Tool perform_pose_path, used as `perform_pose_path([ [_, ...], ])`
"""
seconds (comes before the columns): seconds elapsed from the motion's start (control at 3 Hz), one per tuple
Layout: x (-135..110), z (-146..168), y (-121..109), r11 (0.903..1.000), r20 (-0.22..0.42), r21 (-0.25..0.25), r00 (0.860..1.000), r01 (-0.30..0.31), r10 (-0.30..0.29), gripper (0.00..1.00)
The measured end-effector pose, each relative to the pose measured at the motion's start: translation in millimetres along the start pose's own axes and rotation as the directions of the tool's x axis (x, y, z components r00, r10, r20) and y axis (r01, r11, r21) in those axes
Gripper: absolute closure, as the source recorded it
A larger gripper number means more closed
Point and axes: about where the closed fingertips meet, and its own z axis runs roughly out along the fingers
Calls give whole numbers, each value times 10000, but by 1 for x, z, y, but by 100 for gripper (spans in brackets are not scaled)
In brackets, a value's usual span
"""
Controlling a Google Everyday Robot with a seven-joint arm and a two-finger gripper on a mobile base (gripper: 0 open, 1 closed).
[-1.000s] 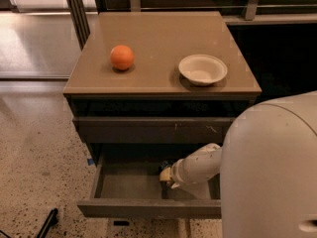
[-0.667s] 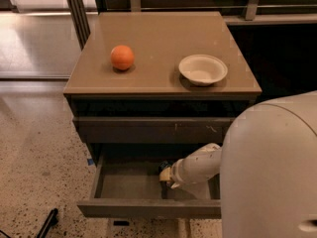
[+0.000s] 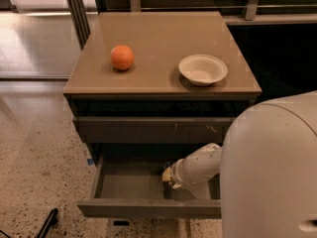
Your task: Place pepsi can into middle drawer
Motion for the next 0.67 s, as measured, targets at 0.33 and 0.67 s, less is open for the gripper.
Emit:
perform_pose_path([
  [0.33,0,0,0,10000,-1,0,10000,1,-1,0],
  [0.67,0,0,0,10000,-1,0,10000,1,-1,0],
])
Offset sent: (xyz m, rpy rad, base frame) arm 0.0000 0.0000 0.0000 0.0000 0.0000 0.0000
